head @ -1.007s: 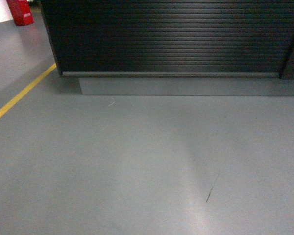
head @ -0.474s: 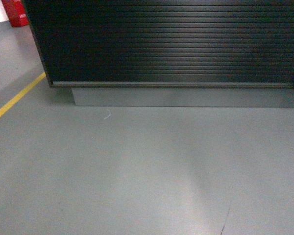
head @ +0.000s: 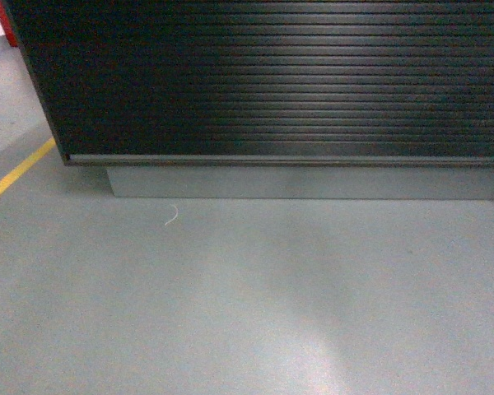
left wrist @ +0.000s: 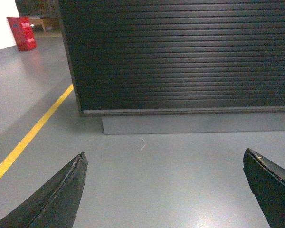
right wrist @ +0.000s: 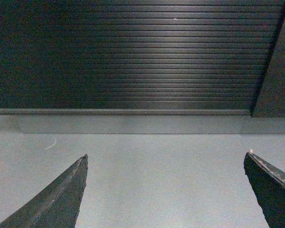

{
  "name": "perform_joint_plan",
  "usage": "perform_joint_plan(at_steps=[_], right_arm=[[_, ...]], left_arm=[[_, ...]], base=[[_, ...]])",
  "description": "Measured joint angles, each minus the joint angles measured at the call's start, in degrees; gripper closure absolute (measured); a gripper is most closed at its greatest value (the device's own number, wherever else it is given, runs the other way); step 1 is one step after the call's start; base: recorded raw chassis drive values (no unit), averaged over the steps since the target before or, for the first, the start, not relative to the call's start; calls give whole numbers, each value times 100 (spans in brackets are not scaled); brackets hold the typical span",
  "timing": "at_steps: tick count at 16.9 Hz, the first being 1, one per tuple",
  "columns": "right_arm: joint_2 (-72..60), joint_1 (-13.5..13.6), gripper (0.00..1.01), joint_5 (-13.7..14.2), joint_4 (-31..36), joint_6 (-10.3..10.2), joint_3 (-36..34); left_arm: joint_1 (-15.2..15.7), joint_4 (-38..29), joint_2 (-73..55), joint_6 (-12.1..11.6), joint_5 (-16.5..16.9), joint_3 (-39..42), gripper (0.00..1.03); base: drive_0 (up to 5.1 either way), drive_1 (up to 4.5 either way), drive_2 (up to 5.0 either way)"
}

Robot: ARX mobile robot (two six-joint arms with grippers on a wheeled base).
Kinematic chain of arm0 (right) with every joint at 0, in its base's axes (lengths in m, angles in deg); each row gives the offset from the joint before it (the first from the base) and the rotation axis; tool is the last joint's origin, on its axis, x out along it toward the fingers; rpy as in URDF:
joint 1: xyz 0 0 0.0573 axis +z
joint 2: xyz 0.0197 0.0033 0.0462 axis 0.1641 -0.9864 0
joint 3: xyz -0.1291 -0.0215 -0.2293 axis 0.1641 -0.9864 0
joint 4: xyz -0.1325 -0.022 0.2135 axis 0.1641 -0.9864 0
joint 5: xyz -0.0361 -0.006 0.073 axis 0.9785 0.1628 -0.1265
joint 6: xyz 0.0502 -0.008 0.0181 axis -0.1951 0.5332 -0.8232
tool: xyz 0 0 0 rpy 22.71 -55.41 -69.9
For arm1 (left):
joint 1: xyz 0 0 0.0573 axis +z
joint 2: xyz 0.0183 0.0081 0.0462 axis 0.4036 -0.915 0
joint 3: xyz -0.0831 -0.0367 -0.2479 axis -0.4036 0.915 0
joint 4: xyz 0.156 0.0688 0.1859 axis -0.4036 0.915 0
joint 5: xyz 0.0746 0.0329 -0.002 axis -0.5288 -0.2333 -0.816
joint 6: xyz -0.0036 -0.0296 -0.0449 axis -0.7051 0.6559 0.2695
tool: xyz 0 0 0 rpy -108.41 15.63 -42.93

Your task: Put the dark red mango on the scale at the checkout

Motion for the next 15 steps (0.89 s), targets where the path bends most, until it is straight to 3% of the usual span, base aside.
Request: perform_joint_plan(at_steps=[15], right_arm=[[0,0,3,-2,7,0,0]], left_arm=[[0,7,0,0,-4,0,5]], base=[[0,419,-418]])
